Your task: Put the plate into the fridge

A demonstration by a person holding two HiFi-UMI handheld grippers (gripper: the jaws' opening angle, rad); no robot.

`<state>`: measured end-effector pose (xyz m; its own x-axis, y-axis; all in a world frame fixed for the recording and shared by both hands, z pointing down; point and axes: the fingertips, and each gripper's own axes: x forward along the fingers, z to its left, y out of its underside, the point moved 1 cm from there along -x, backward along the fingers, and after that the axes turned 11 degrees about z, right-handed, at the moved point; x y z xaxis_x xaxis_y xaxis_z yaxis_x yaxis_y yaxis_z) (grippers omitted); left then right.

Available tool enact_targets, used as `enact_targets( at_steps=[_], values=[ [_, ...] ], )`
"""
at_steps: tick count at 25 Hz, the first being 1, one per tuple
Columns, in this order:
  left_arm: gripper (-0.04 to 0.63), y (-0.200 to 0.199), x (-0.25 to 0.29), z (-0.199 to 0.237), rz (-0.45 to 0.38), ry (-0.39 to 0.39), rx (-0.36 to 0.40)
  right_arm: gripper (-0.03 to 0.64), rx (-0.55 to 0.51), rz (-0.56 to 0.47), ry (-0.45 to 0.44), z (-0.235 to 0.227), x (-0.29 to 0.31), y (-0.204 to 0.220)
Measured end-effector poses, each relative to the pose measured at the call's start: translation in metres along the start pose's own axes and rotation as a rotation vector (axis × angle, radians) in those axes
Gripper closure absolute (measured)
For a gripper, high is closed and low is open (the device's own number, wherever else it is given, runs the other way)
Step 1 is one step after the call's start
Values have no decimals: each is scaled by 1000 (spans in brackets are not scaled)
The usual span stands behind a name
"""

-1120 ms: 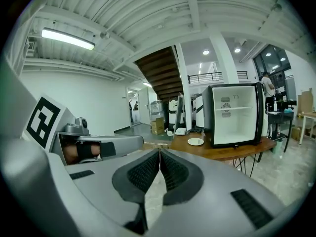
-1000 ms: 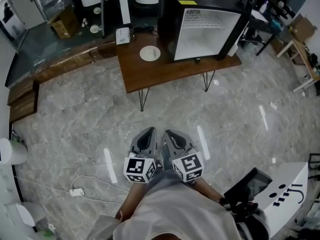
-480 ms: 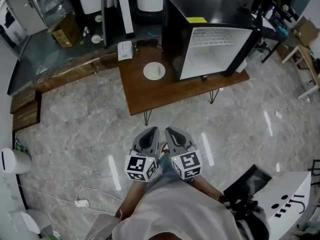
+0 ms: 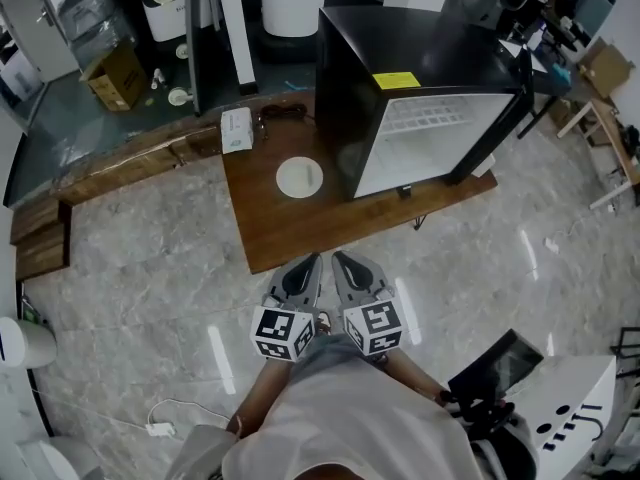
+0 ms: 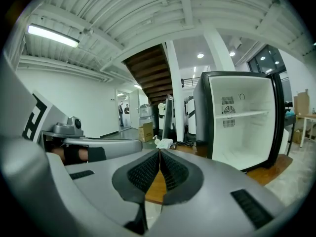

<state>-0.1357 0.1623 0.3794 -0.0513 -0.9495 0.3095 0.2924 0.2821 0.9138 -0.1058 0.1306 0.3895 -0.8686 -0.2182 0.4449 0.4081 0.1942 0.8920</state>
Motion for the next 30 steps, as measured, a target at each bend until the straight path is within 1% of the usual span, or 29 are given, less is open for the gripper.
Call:
enact_targets(
  at_steps=[7, 10, 12, 14, 16, 19, 22, 26, 30],
  values=[
    [575, -28, 31, 50, 9, -35, -5, 598, 24, -11, -17, -23, 57, -34],
    [575, -37, 43, 76, 23, -46, -15, 598, 52, -1, 8, -34, 85, -44],
    [575, -43, 53, 97, 43, -59, -9, 600, 76, 12, 22, -40, 106, -49],
    [575, -49, 67, 117, 62, -85, 30, 598, 100, 29, 38, -50, 126, -50],
    [575, -56, 88, 137, 72, -92, 66, 598, 122, 43, 58, -65, 151, -49],
    [575, -60, 124, 175, 105, -86, 75, 598, 145, 81, 89, -87, 191, -50],
    [575, -74, 141, 215, 162, -94, 111, 598, 160, 105, 112, -92, 217, -73],
    [575, -98, 179, 279, 222, -67, 145, 598, 186, 152, 172, -106, 267, -101],
    [575, -90, 240, 352, 284, -13, 209, 598, 231, 185, 215, -122, 336, -96]
  ],
)
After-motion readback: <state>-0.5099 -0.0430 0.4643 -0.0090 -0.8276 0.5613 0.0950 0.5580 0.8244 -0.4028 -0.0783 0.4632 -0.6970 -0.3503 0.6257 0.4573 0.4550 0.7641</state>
